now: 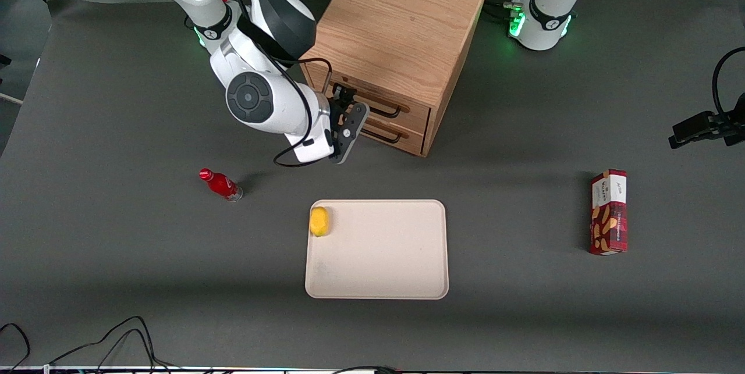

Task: Open upper drawer
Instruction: 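Insert the right gripper fingers behind the upper drawer handle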

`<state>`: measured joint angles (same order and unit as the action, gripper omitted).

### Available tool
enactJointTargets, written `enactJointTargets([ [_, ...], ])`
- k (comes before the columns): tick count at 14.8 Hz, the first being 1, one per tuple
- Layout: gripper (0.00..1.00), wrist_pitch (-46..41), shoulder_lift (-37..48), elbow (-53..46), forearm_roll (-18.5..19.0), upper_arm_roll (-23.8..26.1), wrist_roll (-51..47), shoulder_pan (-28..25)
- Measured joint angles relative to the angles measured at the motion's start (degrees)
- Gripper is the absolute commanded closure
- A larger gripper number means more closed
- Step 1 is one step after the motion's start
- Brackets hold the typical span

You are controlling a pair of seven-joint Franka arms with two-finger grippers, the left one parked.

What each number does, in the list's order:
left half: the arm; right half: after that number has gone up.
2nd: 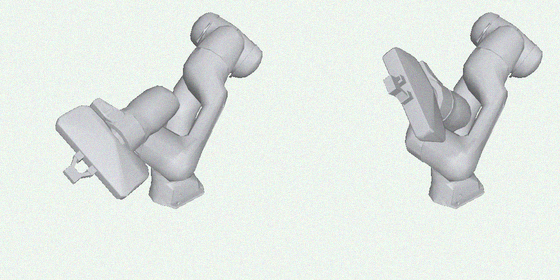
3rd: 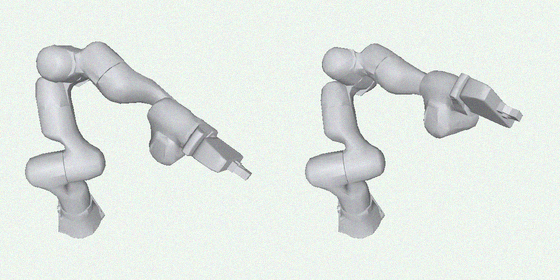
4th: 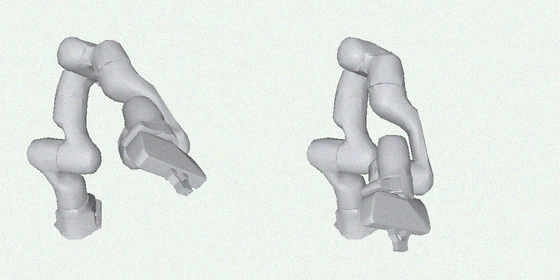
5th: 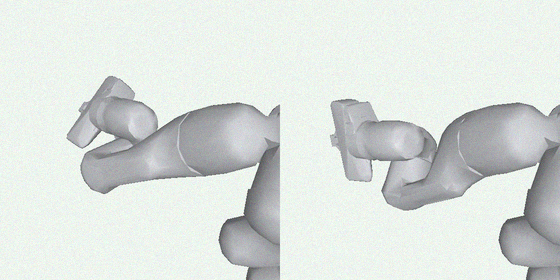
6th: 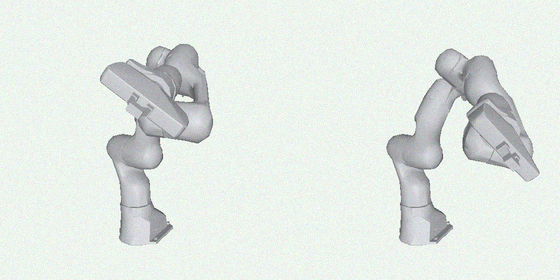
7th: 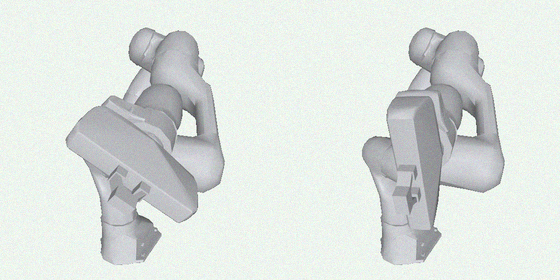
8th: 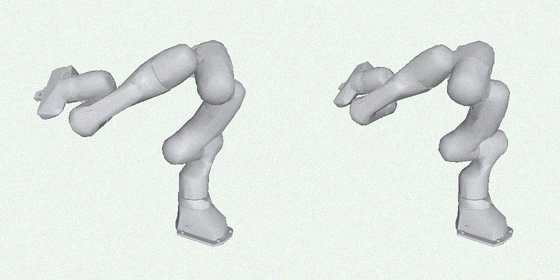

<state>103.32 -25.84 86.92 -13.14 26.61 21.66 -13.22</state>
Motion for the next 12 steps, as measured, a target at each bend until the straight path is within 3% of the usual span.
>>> enactJointTargets([
  [12,0.0,2.4,-1.4,0.0,0.0,0.1,0.0,-2.4],
])
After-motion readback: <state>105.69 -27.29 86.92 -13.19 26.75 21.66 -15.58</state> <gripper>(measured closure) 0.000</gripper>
